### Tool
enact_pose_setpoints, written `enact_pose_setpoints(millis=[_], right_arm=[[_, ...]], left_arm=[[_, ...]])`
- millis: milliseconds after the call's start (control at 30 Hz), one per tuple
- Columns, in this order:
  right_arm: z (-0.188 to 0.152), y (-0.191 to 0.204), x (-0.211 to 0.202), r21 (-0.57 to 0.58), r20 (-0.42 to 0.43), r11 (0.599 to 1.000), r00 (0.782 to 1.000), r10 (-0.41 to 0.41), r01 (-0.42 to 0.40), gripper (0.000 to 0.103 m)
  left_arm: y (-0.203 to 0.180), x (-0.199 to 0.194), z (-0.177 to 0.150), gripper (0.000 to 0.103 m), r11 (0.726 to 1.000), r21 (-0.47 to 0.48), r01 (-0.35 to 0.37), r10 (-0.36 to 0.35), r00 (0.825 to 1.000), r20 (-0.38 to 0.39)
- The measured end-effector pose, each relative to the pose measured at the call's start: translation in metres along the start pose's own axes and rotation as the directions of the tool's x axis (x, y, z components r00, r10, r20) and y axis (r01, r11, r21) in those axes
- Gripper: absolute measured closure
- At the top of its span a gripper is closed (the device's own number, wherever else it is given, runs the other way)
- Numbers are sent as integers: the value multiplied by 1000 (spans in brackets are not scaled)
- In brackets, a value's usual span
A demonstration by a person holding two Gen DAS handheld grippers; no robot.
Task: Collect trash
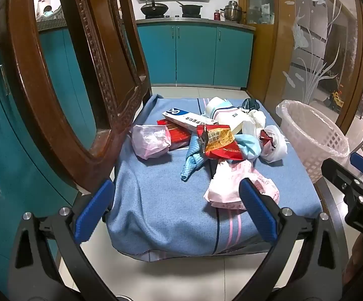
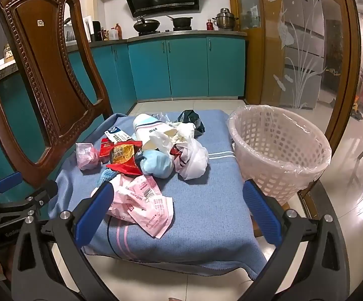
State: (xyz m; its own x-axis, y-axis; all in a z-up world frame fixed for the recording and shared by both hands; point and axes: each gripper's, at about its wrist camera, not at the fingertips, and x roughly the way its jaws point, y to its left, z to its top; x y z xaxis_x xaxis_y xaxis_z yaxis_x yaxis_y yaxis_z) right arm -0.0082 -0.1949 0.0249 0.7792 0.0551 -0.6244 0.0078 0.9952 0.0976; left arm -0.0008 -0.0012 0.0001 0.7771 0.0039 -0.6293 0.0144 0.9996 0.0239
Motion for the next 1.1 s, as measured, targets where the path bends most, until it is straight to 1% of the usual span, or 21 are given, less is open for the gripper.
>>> enact_pose_setpoints(millis=[300, 367, 467, 933, 1100], right_arm=[[-1, 2, 1, -3, 5, 1000, 1000, 0, 0, 3], [-3, 4, 8, -4, 4, 1000, 1000, 1, -1, 3], [0, -1, 2, 3, 5, 1000, 1000, 0, 0, 2], [-2, 3, 3, 2, 4, 1000, 1000, 12, -12, 3], [-2, 3, 3, 1, 7, 1000, 1000, 12, -12, 3]], left_arm=[[3, 2, -2, 3, 1000, 2, -1, 1, 1000, -3], [1, 3, -3, 3, 1000, 2, -4, 4, 1000, -3], [1, 3, -4, 3, 1000, -2, 0, 0, 1000, -1], [-4, 4, -8, 3, 1000, 6, 0, 0, 1000, -5], [-6, 3, -8, 3, 1000, 19, -5, 5, 1000, -18]])
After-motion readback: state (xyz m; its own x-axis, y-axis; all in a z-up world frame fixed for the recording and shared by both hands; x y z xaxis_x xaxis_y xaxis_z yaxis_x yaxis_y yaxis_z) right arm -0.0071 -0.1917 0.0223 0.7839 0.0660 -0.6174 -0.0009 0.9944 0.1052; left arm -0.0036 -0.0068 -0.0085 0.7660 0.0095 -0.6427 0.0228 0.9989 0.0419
